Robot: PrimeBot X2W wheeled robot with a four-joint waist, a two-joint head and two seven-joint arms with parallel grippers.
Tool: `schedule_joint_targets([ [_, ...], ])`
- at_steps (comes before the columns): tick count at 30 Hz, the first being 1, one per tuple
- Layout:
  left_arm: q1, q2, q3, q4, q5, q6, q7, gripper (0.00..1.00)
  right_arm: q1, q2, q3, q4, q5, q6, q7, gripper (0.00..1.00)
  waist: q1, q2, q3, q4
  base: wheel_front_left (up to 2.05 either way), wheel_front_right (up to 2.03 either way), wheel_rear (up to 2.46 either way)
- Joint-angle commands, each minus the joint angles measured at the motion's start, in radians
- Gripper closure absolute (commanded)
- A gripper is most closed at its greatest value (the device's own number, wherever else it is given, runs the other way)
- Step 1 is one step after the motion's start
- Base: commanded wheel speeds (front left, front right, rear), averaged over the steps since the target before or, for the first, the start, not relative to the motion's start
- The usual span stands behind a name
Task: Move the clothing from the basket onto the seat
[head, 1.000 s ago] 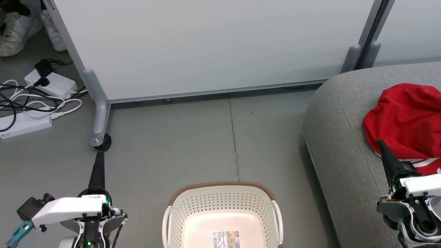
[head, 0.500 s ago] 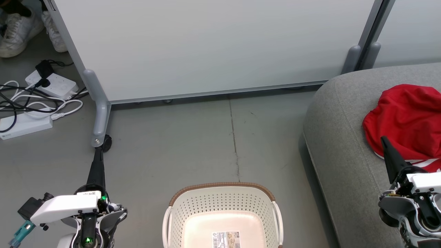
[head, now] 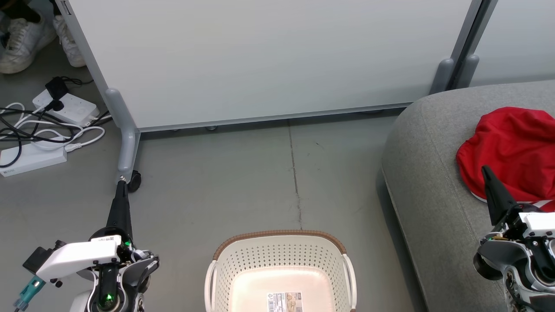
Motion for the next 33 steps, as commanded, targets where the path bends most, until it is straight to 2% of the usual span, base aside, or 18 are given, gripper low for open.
schedule_joint_targets([
  [1,-0.017,0.002,0.005,0.001,-0.005,-0.004,0.003,1.0,-0.007,-0.006,-0.005,0.002,0.01,0.002,0.003,1.0,0.0,0.0,0.0,0.0,0.0,0.0,0.0],
  [33,-0.016,0.002,0.003,0.0,-0.007,-0.004,0.002,1.0,-0.008,0.0,-0.011,0.002,-0.001,0.003,0.01,1.0,0.0,0.0,0.0,0.0,0.0,0.0,0.0],
])
